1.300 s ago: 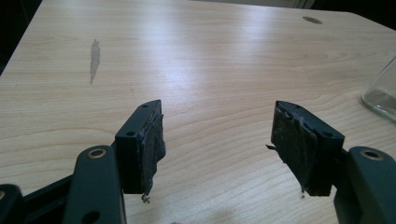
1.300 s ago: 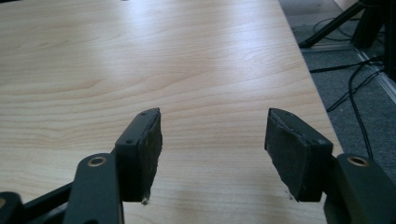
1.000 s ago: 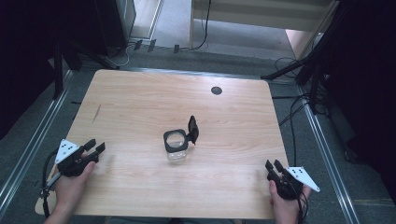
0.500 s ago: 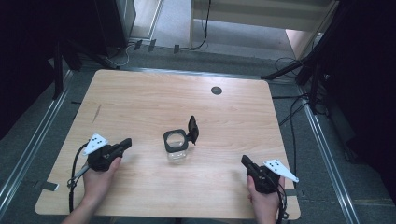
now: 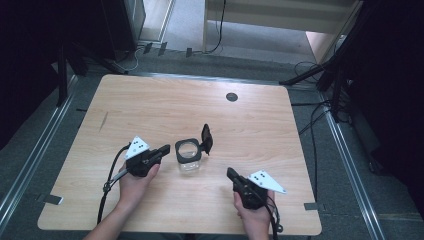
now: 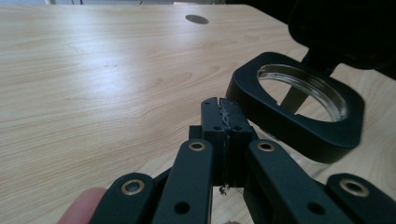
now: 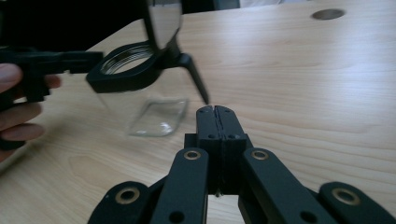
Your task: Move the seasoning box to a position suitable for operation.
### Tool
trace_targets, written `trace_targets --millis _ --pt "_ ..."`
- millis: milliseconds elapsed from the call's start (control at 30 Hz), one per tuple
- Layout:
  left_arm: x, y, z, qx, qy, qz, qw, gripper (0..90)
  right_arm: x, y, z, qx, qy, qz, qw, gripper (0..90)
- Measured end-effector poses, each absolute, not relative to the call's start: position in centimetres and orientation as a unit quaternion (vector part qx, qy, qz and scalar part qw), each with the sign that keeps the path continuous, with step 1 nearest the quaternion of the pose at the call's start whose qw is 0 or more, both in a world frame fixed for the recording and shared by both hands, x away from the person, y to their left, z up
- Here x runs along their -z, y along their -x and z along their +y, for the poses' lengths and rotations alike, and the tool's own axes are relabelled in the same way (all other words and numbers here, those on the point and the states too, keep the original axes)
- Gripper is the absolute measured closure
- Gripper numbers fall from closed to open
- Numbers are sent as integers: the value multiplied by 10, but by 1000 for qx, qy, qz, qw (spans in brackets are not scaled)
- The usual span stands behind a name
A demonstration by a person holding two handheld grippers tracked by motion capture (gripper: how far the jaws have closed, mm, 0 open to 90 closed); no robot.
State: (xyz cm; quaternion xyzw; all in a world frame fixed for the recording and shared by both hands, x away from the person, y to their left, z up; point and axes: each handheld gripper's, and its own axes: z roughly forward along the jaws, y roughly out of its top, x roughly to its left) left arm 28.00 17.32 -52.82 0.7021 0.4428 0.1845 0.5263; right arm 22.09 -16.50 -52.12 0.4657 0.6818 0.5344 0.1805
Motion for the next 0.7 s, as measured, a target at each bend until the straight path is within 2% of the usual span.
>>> trace_targets --millis 267,400,600,700 --pt "537 -301 161 -191 -709 443 515 900 528 -228 -115 -531 -436 707 168 900" --pt "537 -311 162 -173 -713 428 528 900 535 -240 -91 -519 -434 718 166 900" --pt "540 -321 164 -152 -725 412 531 872 539 -248 -84 -504 -447 719 172 900" --pt "541 -320 164 -150 -731 405 528 887 540 -250 -85 -501 -451 718 173 900"
